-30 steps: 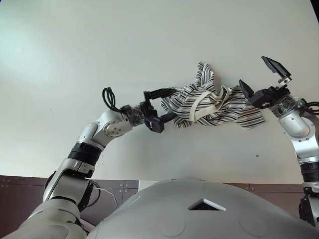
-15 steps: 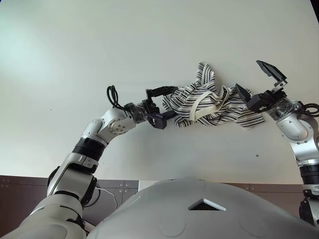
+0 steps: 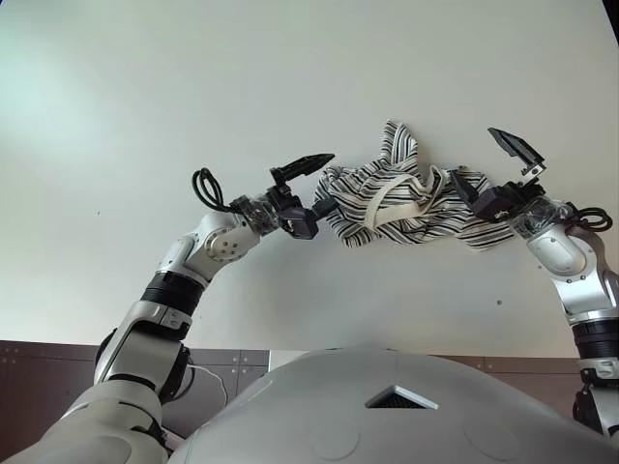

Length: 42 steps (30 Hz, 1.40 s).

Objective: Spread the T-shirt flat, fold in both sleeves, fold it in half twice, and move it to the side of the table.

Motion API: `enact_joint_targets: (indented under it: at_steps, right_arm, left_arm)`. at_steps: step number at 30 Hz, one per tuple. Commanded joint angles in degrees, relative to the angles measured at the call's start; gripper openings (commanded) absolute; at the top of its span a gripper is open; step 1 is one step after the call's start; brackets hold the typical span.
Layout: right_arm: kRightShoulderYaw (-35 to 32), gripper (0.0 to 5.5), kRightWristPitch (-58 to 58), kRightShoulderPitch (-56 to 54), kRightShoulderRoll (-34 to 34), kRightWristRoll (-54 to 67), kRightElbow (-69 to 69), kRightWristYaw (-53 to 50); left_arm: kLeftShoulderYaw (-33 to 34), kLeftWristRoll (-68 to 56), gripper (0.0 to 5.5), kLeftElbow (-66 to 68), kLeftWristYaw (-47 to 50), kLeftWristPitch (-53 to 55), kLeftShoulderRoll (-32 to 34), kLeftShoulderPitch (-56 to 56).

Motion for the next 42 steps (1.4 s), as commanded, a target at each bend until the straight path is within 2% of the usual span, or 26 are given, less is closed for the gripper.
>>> enact_joint_targets:
  at_steps: [1, 17, 22, 27, 32, 39, 42]
  right_arm:
    - [0.7, 4.25, 0.2, -0.1, 0.6, 0.3, 0.4, 0.4]
    - [0.9, 4.25, -0.3, -1.3, 2.2, -0.1, 2.6, -1.7]
    - [-1.0, 4.25, -2.0, -0.1, 2.8, 5.5, 0.3, -1.4]
    - [-1.9, 4.25, -3.7, 2.6, 2.4, 15.2, -3.8, 2.7]
    - [-3.9, 4.25, -3.0, 2.9, 2.1, 25.6, -5.6, 8.2]
    - [-2.1, 4.25, -3.1, 1.0, 2.0, 22.9, -1.8, 12.9]
    - [0.9, 4.25, -3.5, 1.0, 1.6, 21.3, -1.0, 16.3]
  left_arm:
    - [-1.7, 2.1, 3.25, 1.8, -1.1, 0.6, -0.5, -1.4]
    - [-1.4, 3.3, 0.85, 3.2, 0.6, 0.0, 0.1, -2.5]
    - [-0.7, -0.7, 0.12, 1.0, -1.0, -2.1, 0.3, -2.2]
    - [0.0, -1.9, 0.12, 0.2, -2.0, -2.6, 1.9, -1.9]
    - [2.0, -19.0, 0.12, -13.6, -6.1, -4.8, 4.4, 1.1]
    - [1.7, -44.4, 0.12, -25.1, -16.1, -0.7, 7.1, 4.4]
    - [1.7, -54.4, 0.12, -29.6, -22.6, 1.5, 9.6, 8.1]
